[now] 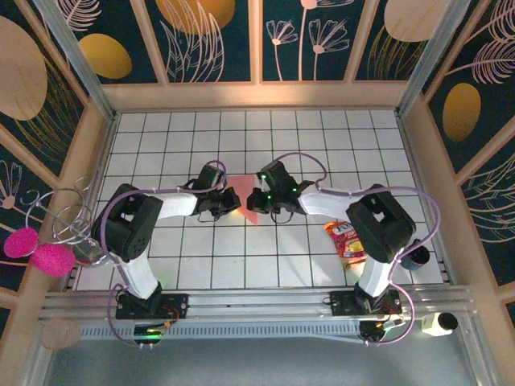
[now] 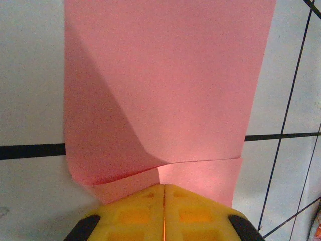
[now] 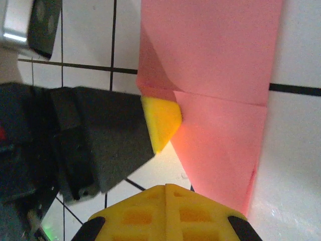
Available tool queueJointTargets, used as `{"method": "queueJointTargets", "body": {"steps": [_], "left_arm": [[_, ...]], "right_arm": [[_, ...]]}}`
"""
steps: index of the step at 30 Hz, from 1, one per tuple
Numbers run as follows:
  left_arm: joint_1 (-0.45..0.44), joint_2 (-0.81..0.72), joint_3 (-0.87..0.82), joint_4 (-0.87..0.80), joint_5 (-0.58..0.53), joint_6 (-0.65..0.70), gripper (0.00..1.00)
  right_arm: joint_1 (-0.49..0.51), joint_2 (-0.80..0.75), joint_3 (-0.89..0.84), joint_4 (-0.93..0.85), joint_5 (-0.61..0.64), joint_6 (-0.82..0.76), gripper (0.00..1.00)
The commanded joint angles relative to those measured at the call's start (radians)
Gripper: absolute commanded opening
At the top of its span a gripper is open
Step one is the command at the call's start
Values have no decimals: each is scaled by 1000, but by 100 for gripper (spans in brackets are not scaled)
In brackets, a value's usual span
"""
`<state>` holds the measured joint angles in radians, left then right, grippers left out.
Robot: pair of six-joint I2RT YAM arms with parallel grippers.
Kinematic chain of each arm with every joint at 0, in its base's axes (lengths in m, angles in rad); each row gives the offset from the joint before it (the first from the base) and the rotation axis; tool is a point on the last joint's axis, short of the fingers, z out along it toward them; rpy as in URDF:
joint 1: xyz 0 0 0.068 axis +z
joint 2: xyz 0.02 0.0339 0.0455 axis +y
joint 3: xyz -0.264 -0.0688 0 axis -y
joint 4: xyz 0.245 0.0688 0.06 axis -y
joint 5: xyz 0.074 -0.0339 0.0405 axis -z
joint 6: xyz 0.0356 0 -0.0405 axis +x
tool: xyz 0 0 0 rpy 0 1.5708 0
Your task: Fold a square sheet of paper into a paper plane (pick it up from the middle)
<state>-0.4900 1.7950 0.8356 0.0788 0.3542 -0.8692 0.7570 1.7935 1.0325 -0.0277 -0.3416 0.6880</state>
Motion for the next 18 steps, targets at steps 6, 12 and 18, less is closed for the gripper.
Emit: {"method": "queueJointTargets", "body": {"steps": [6, 12, 18], "left_arm": [[5, 38, -30, -77, -35, -3, 7], [5, 32, -18, -80, -22, -1, 7], [5, -18, 66, -154, -11, 100, 8]], "right_arm": [[-7, 84, 54, -73, 2, 7, 0], [-8, 131, 72, -90, -19, -11, 0], [-12, 151, 61, -133, 5, -24, 0]]}}
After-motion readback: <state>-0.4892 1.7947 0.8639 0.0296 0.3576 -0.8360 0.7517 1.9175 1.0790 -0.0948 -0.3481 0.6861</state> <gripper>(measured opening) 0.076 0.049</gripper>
